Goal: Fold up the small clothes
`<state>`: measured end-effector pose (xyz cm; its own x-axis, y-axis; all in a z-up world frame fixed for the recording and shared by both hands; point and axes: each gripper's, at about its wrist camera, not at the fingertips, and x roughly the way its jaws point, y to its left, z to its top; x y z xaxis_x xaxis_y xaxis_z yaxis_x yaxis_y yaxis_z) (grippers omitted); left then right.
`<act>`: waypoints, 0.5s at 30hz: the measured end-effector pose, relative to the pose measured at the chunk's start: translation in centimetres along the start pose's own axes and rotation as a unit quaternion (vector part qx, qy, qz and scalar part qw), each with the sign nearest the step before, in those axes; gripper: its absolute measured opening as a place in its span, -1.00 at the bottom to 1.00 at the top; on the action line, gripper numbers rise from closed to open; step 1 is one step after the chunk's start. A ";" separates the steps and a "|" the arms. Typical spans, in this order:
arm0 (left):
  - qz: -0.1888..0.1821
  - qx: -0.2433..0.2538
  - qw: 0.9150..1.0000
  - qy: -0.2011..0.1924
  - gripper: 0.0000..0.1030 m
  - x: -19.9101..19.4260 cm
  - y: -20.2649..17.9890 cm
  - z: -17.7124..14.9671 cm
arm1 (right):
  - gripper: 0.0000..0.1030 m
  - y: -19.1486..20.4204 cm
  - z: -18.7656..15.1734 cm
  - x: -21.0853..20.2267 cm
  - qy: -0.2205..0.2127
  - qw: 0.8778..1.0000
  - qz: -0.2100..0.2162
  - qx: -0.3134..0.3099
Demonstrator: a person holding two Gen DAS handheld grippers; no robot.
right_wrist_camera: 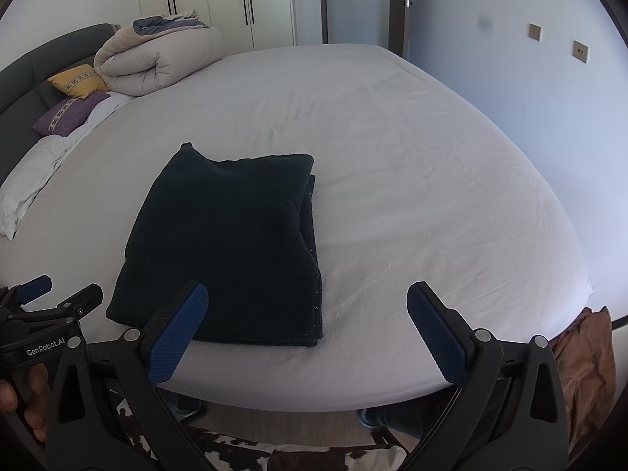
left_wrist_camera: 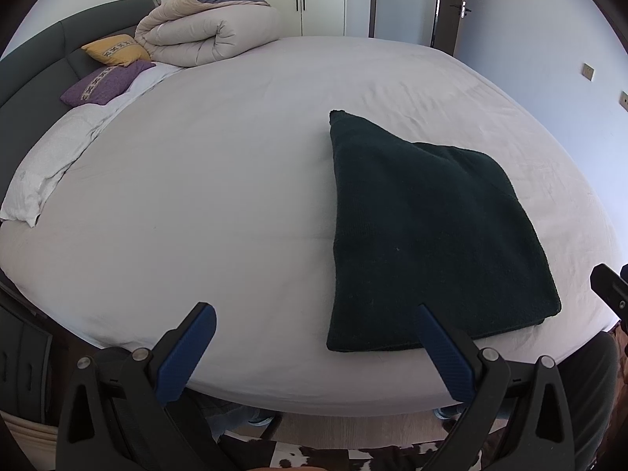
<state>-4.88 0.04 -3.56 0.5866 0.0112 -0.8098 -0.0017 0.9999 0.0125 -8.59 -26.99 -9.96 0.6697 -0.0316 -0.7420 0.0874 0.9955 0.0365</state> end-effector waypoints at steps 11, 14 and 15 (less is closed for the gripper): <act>0.001 -0.002 1.000 0.003 1.00 0.2 0.2 -0.1 | 1.00 0.1 -0.2 0.3 0.004 1.000 -0.001 0.000; 0.000 -0.003 1.000 0.004 1.00 0.3 0.2 -0.1 | 1.00 0.2 -0.3 0.3 0.004 1.000 -0.001 0.000; 0.000 -0.003 1.000 0.004 1.00 0.3 0.2 -0.1 | 1.00 0.2 -0.3 0.3 0.004 1.000 -0.001 0.000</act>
<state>-4.81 0.21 -3.85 0.5802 0.0115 -0.8144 -0.0066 0.9999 0.0095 -8.56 -26.80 -10.40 0.6637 -0.0333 -0.7473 0.0896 0.9954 0.0352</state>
